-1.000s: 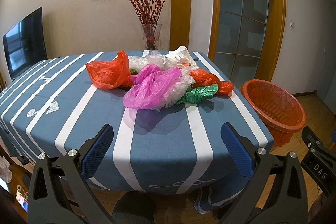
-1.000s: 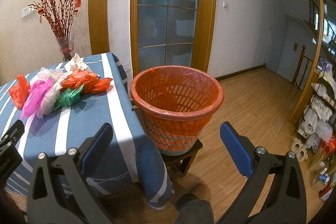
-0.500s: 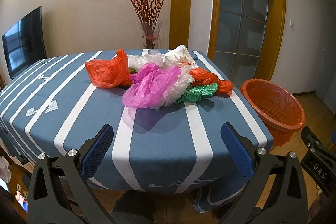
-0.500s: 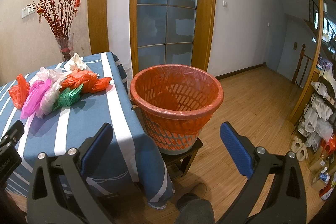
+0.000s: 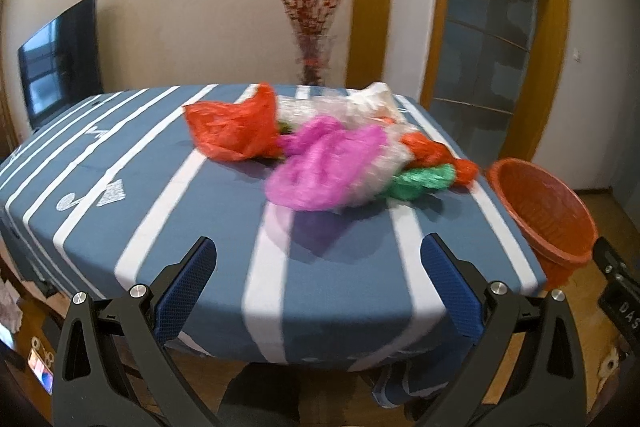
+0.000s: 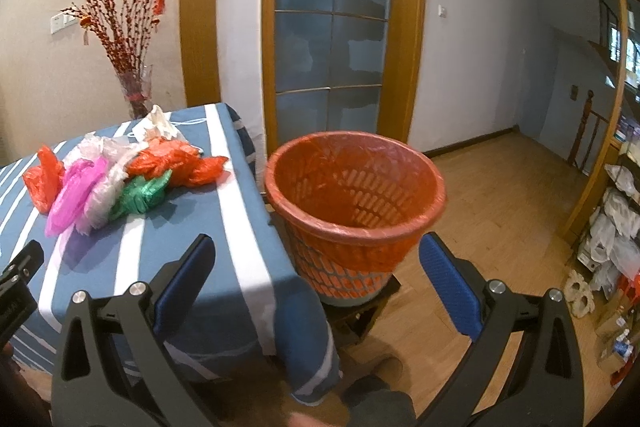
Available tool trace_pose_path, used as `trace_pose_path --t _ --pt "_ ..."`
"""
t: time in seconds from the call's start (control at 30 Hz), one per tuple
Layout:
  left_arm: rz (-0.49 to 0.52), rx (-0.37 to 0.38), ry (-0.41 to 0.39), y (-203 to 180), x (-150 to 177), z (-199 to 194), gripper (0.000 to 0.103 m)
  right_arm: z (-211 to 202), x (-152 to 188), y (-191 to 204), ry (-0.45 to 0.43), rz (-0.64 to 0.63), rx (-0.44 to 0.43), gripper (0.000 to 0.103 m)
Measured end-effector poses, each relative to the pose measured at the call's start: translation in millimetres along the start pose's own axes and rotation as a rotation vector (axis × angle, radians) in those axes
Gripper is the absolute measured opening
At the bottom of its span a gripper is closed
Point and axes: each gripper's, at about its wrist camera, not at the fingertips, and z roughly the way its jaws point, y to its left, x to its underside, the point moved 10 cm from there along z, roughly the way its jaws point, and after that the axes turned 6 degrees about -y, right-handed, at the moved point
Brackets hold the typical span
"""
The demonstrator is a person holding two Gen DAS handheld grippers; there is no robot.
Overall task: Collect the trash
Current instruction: 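Grasp the red bag with the right tool while the left tool grasps the orange-red bag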
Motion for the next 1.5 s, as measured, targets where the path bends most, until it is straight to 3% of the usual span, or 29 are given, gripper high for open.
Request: trace_pose_path --t 0.33,0.5,0.6,0.77,0.93,1.03,1.2,1.5 --pt "-0.090 -0.117 0.018 66 -15 30 0.101 61 -34 72 0.058 0.023 -0.208 0.098" --pt "-0.120 -0.149 0.023 86 -30 47 0.101 103 -43 118 0.139 0.024 -0.308 0.079" --pt "-0.129 -0.168 0.025 96 -38 58 0.101 126 -45 147 0.179 0.013 -0.354 0.075" --pt "-0.140 -0.188 0.030 108 -53 77 0.101 161 -39 179 0.236 -0.030 -0.363 0.072" --pt "-0.143 -0.186 0.046 110 -65 94 0.101 182 -23 185 0.292 -0.046 -0.342 0.072" --pt "-0.134 -0.184 0.064 106 -68 105 0.101 187 -11 188 0.325 -0.059 -0.359 0.057" --pt "-0.114 -0.169 0.082 92 -74 120 0.101 184 -9 191 0.310 -0.068 -0.397 0.037" --pt "-0.095 -0.207 0.118 83 -82 150 0.101 184 -9 189 0.298 -0.066 -0.416 0.033"
